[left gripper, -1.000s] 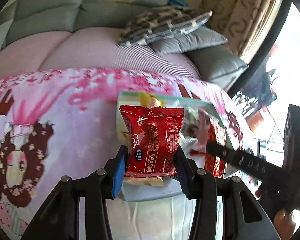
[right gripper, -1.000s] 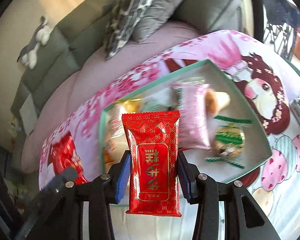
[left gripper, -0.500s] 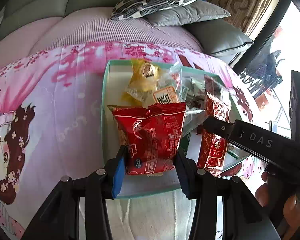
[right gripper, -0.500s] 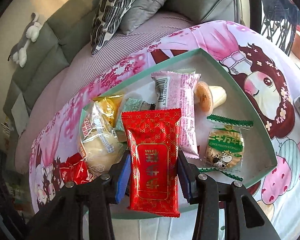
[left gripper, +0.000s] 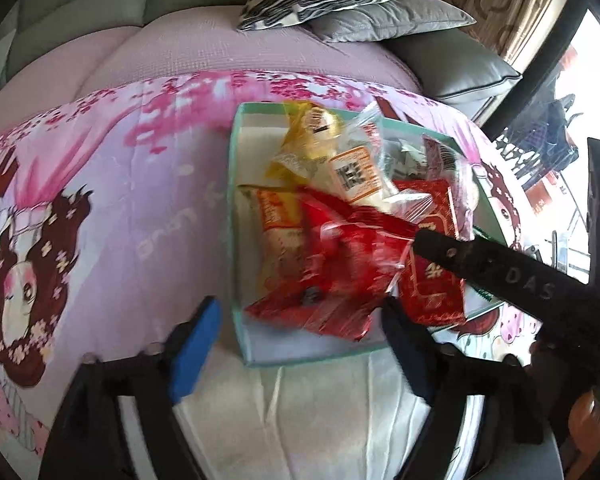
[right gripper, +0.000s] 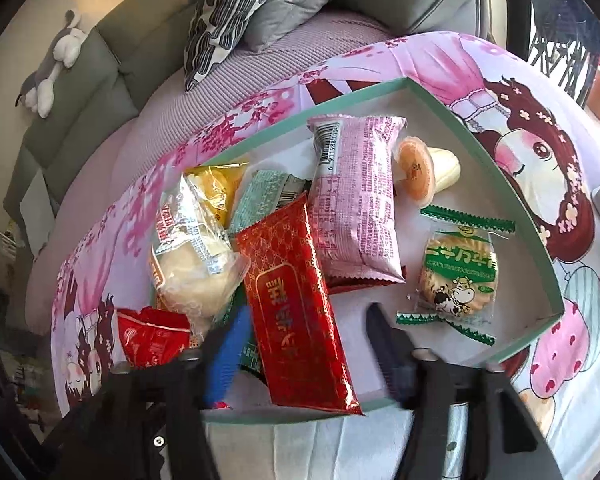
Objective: Organize snacks
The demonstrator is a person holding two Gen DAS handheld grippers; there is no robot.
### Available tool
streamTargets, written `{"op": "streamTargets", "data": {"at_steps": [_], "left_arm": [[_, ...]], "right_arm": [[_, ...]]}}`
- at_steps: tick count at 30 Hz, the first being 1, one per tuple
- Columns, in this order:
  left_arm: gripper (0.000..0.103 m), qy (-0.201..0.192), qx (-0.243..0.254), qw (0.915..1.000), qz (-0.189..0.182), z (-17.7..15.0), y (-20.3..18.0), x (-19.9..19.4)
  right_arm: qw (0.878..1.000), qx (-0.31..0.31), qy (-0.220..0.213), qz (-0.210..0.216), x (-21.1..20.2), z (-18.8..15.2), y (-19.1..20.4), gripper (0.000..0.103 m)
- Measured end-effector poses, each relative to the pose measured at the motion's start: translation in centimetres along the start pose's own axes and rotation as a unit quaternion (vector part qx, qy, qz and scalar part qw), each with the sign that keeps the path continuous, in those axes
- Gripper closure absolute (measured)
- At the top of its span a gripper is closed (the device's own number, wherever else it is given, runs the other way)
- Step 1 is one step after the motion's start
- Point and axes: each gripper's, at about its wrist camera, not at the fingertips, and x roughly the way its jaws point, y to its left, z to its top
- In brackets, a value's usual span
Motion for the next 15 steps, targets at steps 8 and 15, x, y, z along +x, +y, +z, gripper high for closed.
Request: {"op": "streamTargets", "data": {"at_steps": [8, 15], "left_arm": [[0.0, -0.02, -0.034, 0.9987, 0.032, -2.5, 3.4, -1.9], [0.0, -0.041, -0.065, 0.9937, 0.082, -3.5, 6.2, -3.3]], "right_arm": [[1.0, -0.017, -0.014, -0.01, -1.4, -1.2, 0.3, 0.0], [0.999, -0.031, -0.023, -0.021, -2.5, -3.2, 0.2, 0.0]]}}
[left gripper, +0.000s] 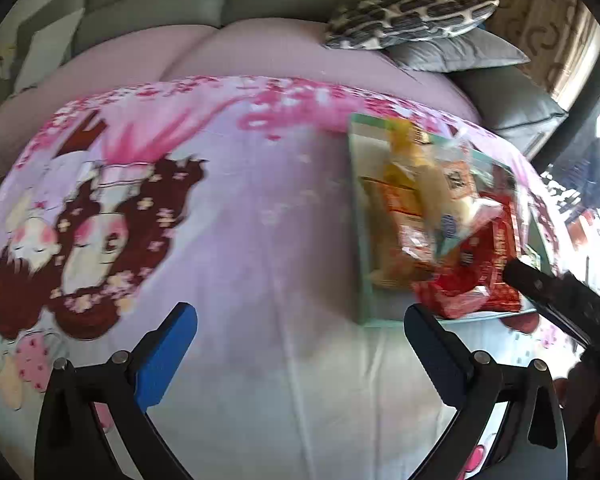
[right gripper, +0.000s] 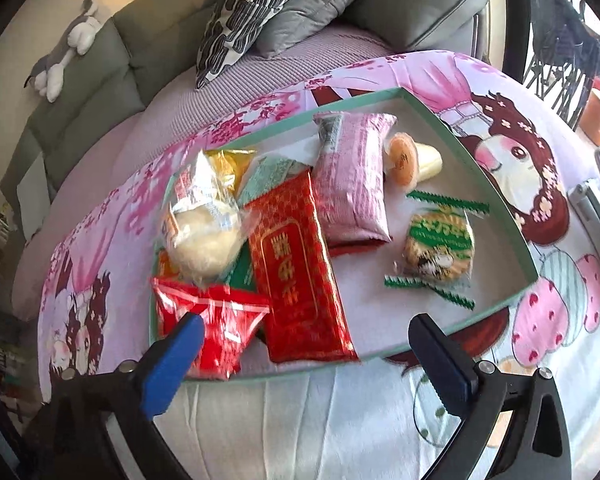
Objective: Organize snacks
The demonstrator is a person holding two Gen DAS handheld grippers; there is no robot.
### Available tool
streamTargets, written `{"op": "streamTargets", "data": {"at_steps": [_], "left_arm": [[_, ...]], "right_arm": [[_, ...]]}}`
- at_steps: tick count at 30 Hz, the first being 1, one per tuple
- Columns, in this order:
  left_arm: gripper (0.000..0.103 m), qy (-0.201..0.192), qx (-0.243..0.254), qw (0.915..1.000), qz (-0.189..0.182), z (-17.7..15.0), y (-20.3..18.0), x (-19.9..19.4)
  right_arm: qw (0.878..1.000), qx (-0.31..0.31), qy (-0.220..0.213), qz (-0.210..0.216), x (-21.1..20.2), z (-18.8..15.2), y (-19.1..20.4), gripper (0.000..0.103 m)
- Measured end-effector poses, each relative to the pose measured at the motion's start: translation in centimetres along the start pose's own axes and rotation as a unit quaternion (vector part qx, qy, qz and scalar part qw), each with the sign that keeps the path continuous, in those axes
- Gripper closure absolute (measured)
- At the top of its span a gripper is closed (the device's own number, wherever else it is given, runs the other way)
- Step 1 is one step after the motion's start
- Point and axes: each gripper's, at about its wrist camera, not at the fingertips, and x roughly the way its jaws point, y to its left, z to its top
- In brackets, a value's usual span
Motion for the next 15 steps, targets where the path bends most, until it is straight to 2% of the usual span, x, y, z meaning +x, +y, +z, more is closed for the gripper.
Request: {"op": "streamTargets", "data": {"at_steps": [4, 6, 9, 15], "left_arm": [[0.0, -0.019, 0.004, 0.9969, 0.077, -0.1, 0.4, -0.5], [0.0, -0.025, 0.005, 0.9947, 0.1, -0.1, 0.5, -0.7], [0.0, -0.029, 0.002, 0.9941, 0.105, -0.2, 0.5, -1.0], [0.0, -0.013, -0.006, 0.993, 0.117, -0.3, 0.6, -0.6]], "right_arm": [[1.0, -0.011, -0.003, -0.001, -0.7, -1.4, 0.2, 0.0], [1.0, -0.017, -0.005, -0.003, -0.9, -1.8, 0.4, 0.0], [1.0, -0.03, -0.003, -0.009, -0.9, -2.2, 0.9, 0.0], [0.999, -0.04, -0.012, -0.012, -1.3, -2.2, 1.2, 0.0]]}}
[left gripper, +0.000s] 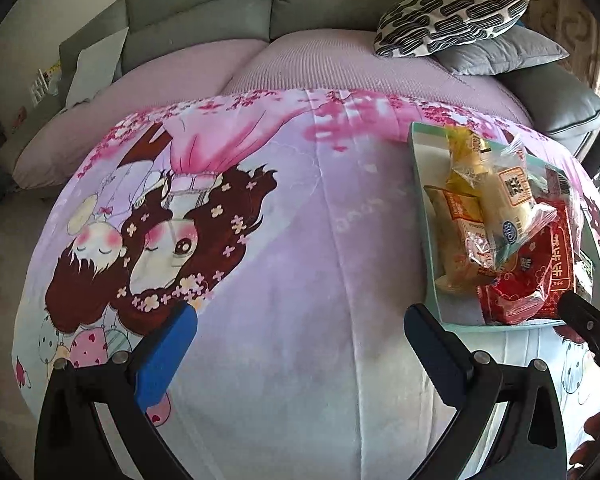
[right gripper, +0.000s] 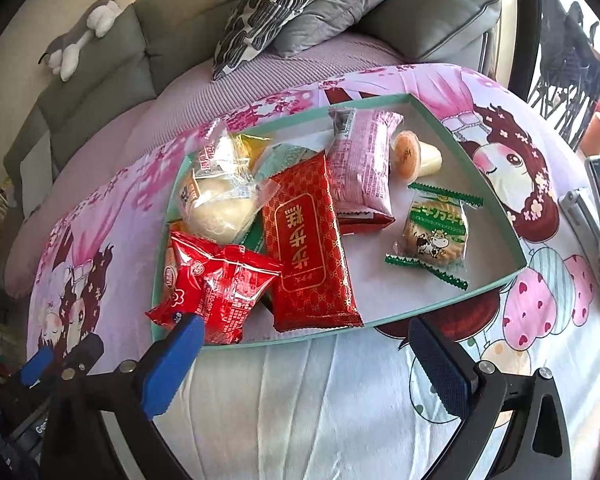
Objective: Organize snacks
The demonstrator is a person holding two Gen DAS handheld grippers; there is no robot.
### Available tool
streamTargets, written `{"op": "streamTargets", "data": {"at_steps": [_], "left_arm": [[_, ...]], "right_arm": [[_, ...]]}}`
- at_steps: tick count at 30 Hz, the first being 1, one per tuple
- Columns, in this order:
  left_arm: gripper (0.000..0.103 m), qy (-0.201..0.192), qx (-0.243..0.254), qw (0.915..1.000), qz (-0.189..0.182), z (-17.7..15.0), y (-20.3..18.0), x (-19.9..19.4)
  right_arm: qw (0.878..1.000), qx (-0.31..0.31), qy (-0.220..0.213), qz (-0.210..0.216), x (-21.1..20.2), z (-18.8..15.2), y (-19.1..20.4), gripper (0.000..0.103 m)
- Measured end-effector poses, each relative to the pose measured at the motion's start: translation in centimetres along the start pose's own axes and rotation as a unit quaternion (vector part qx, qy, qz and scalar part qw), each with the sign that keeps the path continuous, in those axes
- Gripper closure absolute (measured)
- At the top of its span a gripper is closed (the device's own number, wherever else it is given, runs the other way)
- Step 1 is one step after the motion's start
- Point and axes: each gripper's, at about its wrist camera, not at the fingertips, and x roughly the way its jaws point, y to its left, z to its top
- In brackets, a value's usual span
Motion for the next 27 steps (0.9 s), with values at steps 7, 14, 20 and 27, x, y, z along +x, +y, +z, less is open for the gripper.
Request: {"op": "streamTargets", "data": {"at_steps": [7, 14, 20, 27], "left_arm": [[0.0, 0.009, -0.003, 1.0, 0.002, 0.15, 0.19, 0.35], [0.0, 0.021, -0.006, 0.9997, -0.008, 0.29, 0.34, 0.58], [0.0, 0.019, -0.011, 0.9996, -0.017, 0.35, 0.38, 0.35], [0.0, 0.017, -0.011, 0.9996, -0.018, 0.31, 0.31, 0.27]], "right_arm": [[1.0, -0.004, 0.002, -0.001, -0.03, 0.04, -0.07, 0.0], [1.0, -0.011, 0.009, -0.006, 0.23, -0.08, 0.01, 0.0], [1.0, -0.017, 0.009, -0.009, 0.19, -0.15, 0.17, 0.0], [1.0, -0.021, 0.009, -0.01, 0.13, -0.13, 0.32, 0.0]]}}
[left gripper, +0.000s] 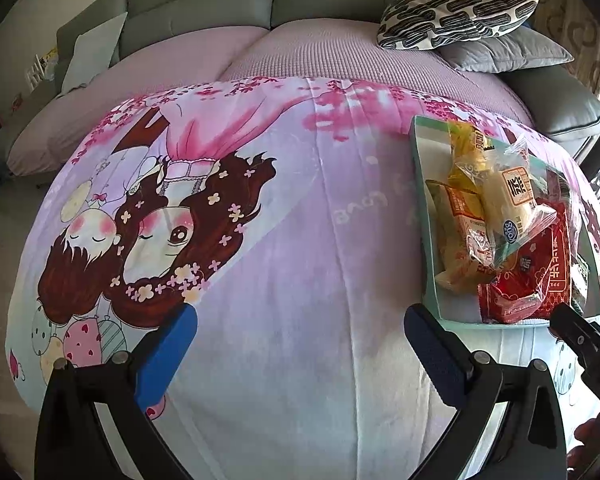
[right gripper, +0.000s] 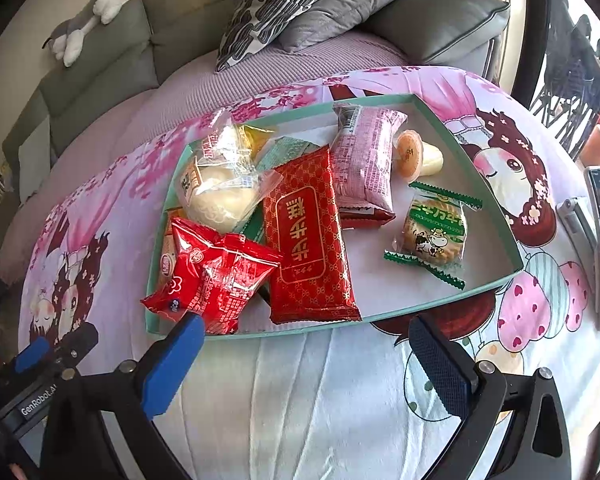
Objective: Organize snacks
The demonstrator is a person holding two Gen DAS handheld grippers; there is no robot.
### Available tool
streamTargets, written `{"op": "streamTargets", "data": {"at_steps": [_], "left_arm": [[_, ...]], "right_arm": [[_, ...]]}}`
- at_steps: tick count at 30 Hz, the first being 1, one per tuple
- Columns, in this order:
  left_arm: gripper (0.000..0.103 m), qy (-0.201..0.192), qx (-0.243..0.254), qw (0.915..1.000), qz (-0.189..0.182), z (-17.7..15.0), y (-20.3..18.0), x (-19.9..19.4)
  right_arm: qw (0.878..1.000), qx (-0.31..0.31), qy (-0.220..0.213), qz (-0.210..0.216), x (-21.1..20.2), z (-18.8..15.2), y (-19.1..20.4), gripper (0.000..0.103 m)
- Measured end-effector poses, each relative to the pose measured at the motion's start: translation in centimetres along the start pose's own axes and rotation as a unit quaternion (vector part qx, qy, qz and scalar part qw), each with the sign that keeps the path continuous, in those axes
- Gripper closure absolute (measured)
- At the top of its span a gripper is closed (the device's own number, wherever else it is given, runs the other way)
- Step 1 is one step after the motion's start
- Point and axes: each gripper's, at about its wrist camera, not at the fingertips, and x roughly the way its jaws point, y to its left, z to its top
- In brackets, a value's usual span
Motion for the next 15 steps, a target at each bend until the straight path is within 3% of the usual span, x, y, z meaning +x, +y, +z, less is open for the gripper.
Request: {"op": "streamTargets", "data": {"at_steps": [15], "left_arm": [[0.0, -0.019, 0.003, 0.9998, 0.003, 0.07, 0.01, -0.54]], "right_arm": [[1.0, -0.004, 0.007, -0.001, 0.29, -0.08, -0.14, 0.0]]}}
